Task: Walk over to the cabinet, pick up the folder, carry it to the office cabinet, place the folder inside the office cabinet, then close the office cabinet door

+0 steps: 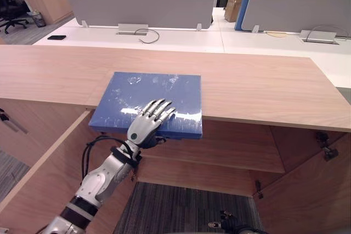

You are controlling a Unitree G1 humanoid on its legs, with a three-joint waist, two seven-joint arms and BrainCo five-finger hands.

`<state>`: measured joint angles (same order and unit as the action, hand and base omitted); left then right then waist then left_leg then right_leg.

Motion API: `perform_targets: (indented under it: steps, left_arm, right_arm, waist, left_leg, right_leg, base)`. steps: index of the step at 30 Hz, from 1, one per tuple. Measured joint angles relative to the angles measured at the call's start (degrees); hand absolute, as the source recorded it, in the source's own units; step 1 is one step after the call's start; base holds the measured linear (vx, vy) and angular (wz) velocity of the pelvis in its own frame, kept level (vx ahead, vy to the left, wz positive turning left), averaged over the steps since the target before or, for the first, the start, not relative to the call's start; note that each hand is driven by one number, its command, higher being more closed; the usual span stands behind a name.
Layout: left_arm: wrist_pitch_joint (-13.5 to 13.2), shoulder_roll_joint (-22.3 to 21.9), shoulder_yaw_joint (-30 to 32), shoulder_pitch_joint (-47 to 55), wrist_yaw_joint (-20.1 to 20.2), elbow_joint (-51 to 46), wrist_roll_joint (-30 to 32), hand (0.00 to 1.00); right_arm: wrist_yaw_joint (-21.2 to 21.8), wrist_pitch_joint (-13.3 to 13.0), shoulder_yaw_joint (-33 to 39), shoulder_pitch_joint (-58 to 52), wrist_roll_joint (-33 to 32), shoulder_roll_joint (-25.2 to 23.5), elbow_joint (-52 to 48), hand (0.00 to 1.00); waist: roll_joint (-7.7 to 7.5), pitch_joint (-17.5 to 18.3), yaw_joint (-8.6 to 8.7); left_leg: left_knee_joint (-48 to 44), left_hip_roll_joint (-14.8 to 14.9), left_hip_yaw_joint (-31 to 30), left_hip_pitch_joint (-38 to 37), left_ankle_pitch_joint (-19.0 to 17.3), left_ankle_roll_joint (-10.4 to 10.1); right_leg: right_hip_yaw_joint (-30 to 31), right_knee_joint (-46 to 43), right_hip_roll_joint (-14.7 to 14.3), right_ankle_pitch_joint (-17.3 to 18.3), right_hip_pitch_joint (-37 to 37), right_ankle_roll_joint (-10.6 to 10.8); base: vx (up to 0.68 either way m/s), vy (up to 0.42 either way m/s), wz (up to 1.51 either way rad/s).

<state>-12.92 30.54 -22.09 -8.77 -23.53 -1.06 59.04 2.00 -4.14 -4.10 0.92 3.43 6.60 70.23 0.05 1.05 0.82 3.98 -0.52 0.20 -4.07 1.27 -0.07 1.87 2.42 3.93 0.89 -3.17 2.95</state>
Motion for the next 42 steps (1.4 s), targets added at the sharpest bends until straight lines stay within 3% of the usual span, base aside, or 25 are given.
perform_targets:
  steps: [7, 8, 19, 31, 36, 38, 41, 42]
  left_arm:
    - [0.5, 0.0, -0.2, -1.7, -0.2, 2.4, 1.2, 0.0]
    - [0.7, 0.0, -0.2, -1.9, -0.4, 2.8, 1.2, 1.0]
    - [2.8, 0.0, 0.1, -5.7, -5.0, 6.0, 3.1, 1.0]
    - [5.1, -0.4, 1.7, -8.3, -5.7, 8.9, 4.2, 1.0]
    - [5.8, -4.0, 4.5, -7.1, -5.0, 6.7, 4.2, 1.0]
    - [5.9, -7.2, 7.7, -4.2, -4.7, 1.6, 2.5, 1.0]
    - [5.3, -14.5, 13.1, 1.7, -4.9, -10.0, -7.7, 1.0]
    - [4.5, -17.0, 14.7, 3.4, -4.7, -15.2, -13.8, 1.0]
  right_arm:
    - [0.0, 0.0, 0.0, -0.2, 0.0, 0.0, -0.3, 0.0]
    - [0.0, 0.0, 0.0, -0.2, 0.0, 0.0, -0.3, 0.0]
    - [-0.5, 0.0, 0.0, -0.3, 0.0, 0.0, -0.8, 0.0]
    - [-0.5, 0.0, 0.0, -0.1, 0.0, 0.0, -0.8, 0.0]
    - [-0.6, 0.0, 0.0, -0.2, 0.0, 0.0, -0.8, 0.0]
    - [-1.0, 0.0, 0.0, -0.4, 0.0, 0.0, -0.8, 0.0]
    - [-1.8, 0.1, 0.4, -0.7, -0.1, -0.1, -0.7, 0.0]
    - [-2.2, 0.2, 0.8, -0.9, -0.2, -0.1, -0.5, 0.0]
  waist:
    - [0.01, 0.0, 0.06]
    - [0.01, 0.0, 0.11]
    - [0.01, 0.0, 0.34]
    - [0.0, 0.0, 1.18]
    - [0.0, 0.0, 1.16]
    - [0.0, 0.0, 1.07]
    - [0.0, 0.0, 0.47]
    - [0.0, 0.0, -0.27]
  left_leg:
    - [0.0, -0.1, 0.1, 0.0, 0.0, 0.0]
    - [0.0, -0.1, 0.1, 0.0, 0.0, 0.0]
    - [-0.1, -0.1, 0.3, -0.1, 0.0, 0.0]
    - [0.0, -0.1, 0.7, -0.1, 0.0, 0.0]
    - [0.0, 0.0, 0.8, -0.1, 0.0, 0.0]
    - [0.1, 0.0, 0.9, -0.1, 0.0, 0.0]
    - [0.4, 0.2, 1.2, -0.1, 0.0, 0.0]
    - [0.3, 0.3, 1.9, -0.1, -0.1, -0.2]
  right_leg:
    - [0.1, 0.0, 0.0, 0.0, 0.0, 0.0]
    - [0.1, 0.0, -0.1, 0.0, 0.0, 0.0]
    - [0.1, 0.0, -0.1, -0.1, 0.0, -0.1]
    - [0.4, 0.6, -0.2, -0.6, -0.2, -0.1]
    - [0.5, 0.8, -0.1, -0.8, -0.3, 0.0]
    - [0.6, 0.9, -0.1, -0.8, -0.2, 0.0]
    - [1.4, 0.8, 0.0, -0.8, -0.2, 0.0]
    - [1.8, 0.7, 0.0, -0.8, 0.0, 0.0]
  base:
    - [0.0, 0.0, 0.0]
    - [0.0, 0.0, 0.0]
    - [0.0, 0.0, 0.0]
    - [0.0, 0.0, -0.01]
    - [0.0, 0.0, 0.0]
    - [0.0, 0.0, 0.0]
    - [0.0, 0.005, -0.09]
    - [0.02, 0.021, -0.16]
